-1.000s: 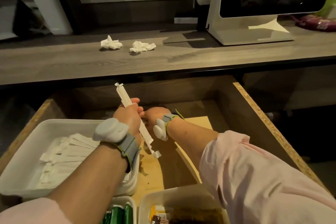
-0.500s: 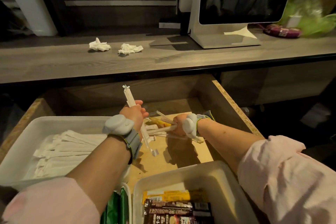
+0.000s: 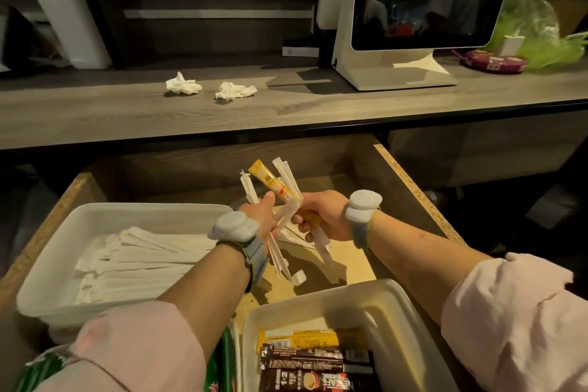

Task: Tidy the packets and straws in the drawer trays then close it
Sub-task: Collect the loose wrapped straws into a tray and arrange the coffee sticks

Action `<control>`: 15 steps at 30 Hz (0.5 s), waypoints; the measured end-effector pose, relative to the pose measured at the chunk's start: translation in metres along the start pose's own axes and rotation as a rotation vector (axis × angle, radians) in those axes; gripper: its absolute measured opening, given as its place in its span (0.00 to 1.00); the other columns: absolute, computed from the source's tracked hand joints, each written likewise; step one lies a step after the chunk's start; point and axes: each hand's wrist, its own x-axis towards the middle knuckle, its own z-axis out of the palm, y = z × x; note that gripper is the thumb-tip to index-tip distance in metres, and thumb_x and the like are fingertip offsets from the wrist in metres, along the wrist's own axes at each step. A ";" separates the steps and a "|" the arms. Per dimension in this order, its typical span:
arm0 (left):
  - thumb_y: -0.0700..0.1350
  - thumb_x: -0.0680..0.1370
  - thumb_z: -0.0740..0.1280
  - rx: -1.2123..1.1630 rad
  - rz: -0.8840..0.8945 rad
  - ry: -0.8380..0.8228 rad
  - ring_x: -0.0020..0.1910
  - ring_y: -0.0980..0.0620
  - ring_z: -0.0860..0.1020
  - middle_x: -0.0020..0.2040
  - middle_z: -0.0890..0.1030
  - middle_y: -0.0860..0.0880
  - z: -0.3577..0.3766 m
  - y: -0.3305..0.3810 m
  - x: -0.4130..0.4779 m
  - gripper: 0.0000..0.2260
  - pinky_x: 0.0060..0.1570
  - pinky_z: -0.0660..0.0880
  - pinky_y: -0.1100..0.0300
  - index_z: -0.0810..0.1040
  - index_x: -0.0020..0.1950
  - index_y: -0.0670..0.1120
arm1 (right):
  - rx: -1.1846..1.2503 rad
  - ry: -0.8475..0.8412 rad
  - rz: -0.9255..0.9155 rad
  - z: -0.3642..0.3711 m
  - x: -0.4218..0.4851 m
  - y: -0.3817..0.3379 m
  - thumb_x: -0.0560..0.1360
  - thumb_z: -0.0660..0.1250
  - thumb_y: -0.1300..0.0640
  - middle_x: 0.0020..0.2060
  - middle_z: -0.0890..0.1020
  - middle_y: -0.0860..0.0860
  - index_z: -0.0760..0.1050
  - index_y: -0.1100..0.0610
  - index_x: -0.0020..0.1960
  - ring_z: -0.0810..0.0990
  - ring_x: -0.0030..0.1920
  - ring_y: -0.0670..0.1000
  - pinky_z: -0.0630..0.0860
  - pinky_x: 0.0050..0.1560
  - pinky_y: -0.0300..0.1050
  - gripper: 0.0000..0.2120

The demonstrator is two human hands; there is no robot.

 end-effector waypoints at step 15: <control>0.30 0.72 0.56 0.100 0.065 -0.165 0.29 0.50 0.66 0.35 0.68 0.44 0.002 0.006 -0.016 0.11 0.29 0.65 0.59 0.74 0.46 0.41 | 0.055 -0.014 -0.033 0.008 -0.001 -0.006 0.78 0.62 0.48 0.28 0.65 0.50 0.73 0.56 0.39 0.62 0.28 0.47 0.63 0.31 0.40 0.14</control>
